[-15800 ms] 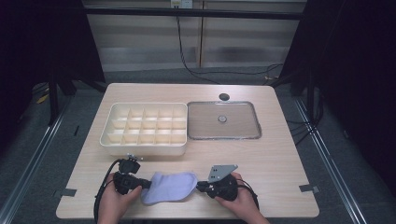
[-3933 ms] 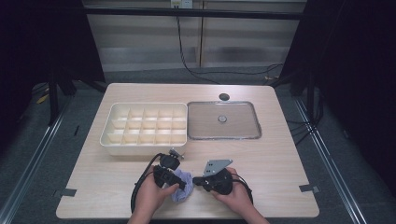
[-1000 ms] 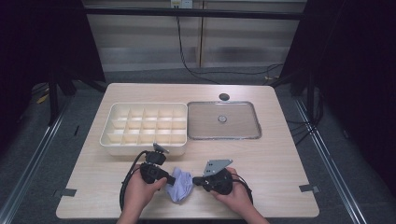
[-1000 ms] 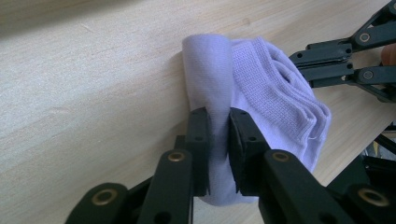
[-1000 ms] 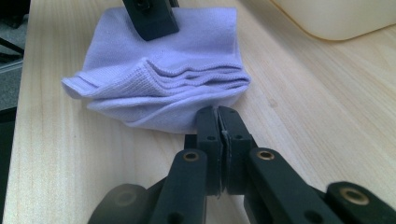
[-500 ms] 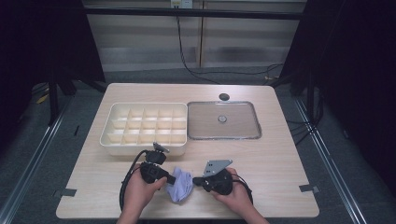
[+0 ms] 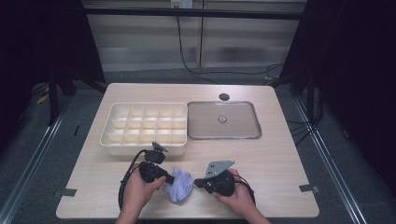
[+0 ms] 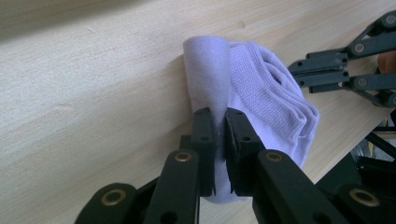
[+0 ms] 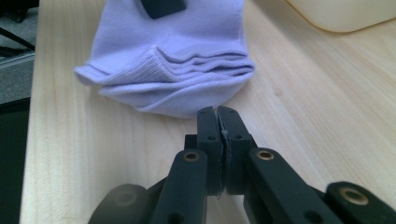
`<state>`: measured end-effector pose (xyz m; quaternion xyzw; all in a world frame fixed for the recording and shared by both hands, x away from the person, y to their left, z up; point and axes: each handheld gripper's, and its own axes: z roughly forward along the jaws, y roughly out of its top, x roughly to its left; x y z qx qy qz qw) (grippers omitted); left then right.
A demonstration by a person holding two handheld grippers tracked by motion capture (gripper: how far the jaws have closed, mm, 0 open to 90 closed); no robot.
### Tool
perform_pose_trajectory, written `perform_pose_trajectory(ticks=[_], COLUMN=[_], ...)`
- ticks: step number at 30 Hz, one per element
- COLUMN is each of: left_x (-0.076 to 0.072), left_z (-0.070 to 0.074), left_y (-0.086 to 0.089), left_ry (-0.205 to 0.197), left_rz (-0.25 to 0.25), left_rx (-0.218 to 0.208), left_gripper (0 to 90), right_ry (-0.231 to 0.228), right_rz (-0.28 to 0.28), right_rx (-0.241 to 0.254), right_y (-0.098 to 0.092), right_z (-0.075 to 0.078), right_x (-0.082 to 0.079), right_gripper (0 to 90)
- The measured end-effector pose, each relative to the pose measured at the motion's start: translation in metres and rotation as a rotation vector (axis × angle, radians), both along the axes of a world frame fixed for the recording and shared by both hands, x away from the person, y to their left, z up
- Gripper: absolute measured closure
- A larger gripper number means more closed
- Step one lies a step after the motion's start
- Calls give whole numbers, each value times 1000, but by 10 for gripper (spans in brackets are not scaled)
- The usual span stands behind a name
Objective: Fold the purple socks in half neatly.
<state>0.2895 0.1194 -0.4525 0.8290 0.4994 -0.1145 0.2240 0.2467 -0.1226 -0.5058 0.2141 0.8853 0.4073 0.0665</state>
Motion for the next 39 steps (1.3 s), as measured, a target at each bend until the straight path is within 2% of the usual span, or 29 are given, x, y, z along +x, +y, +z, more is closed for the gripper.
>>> perform_pose_trajectory(ticks=[8, 20, 39], left_x=[-1, 0, -3], left_z=[4, 13, 16], left_y=[-6, -12, -24], left_ry=[-4, -23, -18], left_rz=[-2, -26, -59], left_rx=[-2, 9, 0], left_gripper=[834, 835, 836], right_ry=[10, 18, 13], right_rz=[27, 28, 30], right_rx=[7, 17, 24], right_y=[3, 7, 11], right_z=[0, -1, -1], right_x=[-2, -3, -3], right_gripper=[900, 900, 900])
